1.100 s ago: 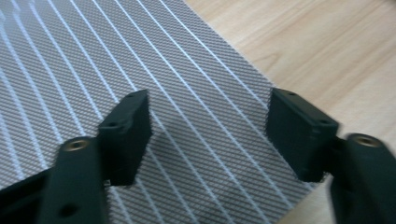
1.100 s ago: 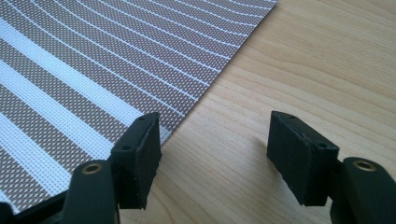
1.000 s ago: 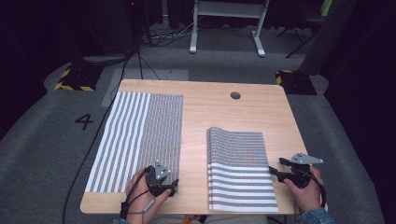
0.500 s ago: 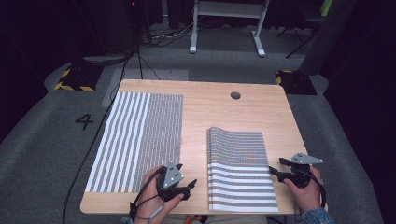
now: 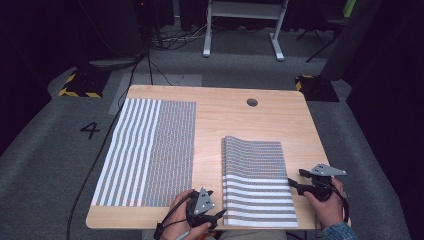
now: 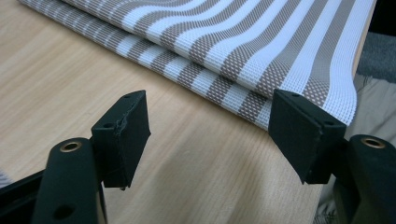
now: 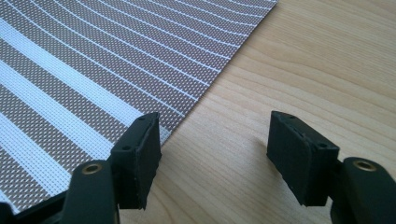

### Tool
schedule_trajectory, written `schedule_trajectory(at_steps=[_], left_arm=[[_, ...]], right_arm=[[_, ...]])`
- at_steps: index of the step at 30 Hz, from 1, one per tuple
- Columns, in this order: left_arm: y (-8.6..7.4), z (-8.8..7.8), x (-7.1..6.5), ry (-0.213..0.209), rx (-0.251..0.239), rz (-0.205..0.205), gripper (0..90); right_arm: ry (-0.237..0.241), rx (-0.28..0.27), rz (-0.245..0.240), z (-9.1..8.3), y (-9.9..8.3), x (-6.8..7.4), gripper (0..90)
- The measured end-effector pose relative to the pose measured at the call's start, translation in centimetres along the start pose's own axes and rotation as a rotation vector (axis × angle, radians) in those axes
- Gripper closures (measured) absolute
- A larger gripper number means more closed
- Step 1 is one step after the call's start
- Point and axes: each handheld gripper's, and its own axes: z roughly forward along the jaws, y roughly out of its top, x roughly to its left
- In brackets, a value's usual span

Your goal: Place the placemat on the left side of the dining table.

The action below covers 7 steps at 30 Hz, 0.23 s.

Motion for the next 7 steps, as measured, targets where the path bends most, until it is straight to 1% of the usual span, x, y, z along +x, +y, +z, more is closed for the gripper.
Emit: schedule_trajectory(at_steps=[1, 3, 4, 5, 6, 7], left_arm=[[-0.15, 0.21, -0.22, 0.004, 0.003, -0.001, 29.4], [-0.42, 0.57, -0.59, 0.015, 0.012, 0.011, 29.2], [-0.54, 0.73, -0.74, 0.02, 0.006, 0.008, 29.9], [-0.57, 0.67, -0.76, 0.035, 0.002, 0.006, 29.2], [-0.66, 0.73, -0.81, 0.025, 0.0, -0.015, 28.6], [-0.69, 0.73, -0.75, 0.026, -0.001, -0.016, 28.4]], right_arm=[[0.0, 0.0, 0.0, 0.0, 0.0, 0.0, 34.8], [0.0, -0.001, -0.001, 0.0, 0.0, 0.0, 34.7], [0.0, -0.001, -0.002, 0.0, 0.0, 0.0, 34.6], [0.0, -0.001, -0.002, 0.0, 0.0, 0.0, 34.6], [0.0, -0.001, -0.002, 0.0, 0.0, 0.01, 34.6], [0.001, -0.001, -0.001, 0.0, 0.0, 0.01, 34.6]])
